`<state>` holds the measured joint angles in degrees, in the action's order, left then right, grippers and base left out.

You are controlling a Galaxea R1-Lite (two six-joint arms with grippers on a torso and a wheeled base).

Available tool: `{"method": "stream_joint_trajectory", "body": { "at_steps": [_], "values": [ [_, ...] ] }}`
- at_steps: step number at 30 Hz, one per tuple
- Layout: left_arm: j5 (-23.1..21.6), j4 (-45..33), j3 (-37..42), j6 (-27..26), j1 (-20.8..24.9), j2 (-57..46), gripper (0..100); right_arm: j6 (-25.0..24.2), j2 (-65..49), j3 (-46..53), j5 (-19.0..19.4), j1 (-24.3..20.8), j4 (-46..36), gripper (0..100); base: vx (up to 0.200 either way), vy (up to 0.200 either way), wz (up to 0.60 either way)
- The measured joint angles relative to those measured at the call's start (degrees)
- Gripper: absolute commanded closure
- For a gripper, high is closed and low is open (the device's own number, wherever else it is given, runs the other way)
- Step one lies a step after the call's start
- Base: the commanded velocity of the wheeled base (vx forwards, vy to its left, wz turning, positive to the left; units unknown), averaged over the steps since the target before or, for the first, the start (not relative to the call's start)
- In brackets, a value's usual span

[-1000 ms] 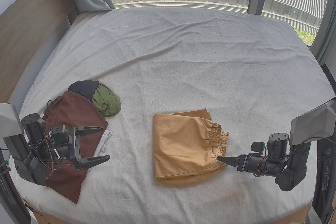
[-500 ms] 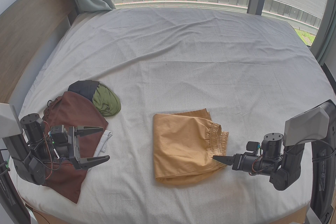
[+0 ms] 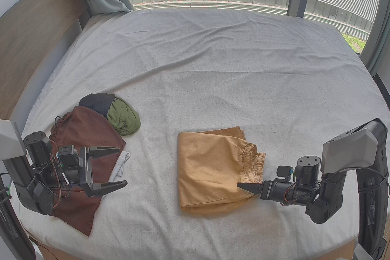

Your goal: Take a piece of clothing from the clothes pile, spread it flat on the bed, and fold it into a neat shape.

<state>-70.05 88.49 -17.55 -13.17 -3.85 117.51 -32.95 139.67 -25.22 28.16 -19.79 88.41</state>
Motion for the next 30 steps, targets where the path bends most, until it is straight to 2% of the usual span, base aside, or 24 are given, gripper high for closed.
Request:
{"method": "stream_joint_trajectory", "body": {
  "at_steps": [7,8,30],
  "values": [
    [0.0,0.0,-0.1,0.0,0.0,0.0,0,0.0,0.1,0.5,0.0,-1.2,0.0,0,0.0,0.0,0.0],
    [0.0,0.0,-0.1,0.0,0.0,0.0,0,0.0,0.1,0.5,-0.1,-1.3,0.0,100,0.0,0.0,0.0],
    [0.1,-0.1,-0.2,0.0,-0.1,0.0,0,0.0,-0.3,0.5,-0.2,-2.3,0.2,100,0.0,0.0,0.0]
  ]
}}
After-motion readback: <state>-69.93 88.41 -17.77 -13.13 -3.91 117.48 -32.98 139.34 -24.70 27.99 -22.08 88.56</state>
